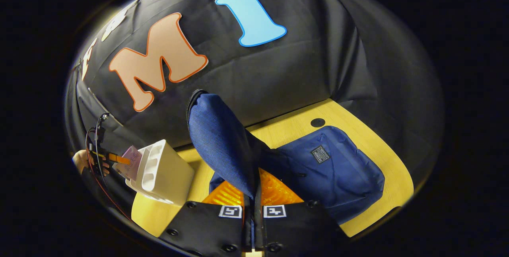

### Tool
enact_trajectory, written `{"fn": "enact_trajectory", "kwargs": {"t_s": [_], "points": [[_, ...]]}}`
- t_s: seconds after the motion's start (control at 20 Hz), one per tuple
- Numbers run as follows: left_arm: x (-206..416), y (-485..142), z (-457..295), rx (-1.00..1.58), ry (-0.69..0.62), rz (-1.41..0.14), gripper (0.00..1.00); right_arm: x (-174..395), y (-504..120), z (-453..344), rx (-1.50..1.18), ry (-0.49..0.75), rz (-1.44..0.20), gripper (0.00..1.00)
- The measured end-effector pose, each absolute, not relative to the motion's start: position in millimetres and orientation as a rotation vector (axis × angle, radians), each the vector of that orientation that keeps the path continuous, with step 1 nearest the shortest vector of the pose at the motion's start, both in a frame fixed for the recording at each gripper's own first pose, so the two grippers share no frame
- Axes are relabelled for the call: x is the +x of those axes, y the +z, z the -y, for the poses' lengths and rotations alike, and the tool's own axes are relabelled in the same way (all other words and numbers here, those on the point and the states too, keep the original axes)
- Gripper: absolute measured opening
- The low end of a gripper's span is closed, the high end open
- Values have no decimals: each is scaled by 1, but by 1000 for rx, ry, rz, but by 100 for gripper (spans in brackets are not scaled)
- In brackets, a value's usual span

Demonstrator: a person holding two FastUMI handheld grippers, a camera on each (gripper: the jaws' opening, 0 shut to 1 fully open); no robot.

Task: Open the schoolbag, grab two books from the bookshelf and put them into the schoolbag.

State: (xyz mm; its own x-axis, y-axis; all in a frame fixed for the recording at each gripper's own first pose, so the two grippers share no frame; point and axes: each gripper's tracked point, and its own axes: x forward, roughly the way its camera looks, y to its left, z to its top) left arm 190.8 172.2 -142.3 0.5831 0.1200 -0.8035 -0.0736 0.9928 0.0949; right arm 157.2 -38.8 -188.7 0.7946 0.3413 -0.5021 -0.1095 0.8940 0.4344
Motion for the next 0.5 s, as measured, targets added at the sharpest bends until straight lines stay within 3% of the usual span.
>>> {"fn": "enact_trajectory", "kwargs": {"t_s": [0.35,0.45,0.5], "points": [[193,-162,-166,1,71,-1055,87,155,-190,38,402,247,-615,6],[187,-169,-164,-7,66,-1111,75,155,-190,38,400,248,-617,3],[183,-174,-162,-20,59,-1142,62,156,-190,38,401,248,-618,6]]}}
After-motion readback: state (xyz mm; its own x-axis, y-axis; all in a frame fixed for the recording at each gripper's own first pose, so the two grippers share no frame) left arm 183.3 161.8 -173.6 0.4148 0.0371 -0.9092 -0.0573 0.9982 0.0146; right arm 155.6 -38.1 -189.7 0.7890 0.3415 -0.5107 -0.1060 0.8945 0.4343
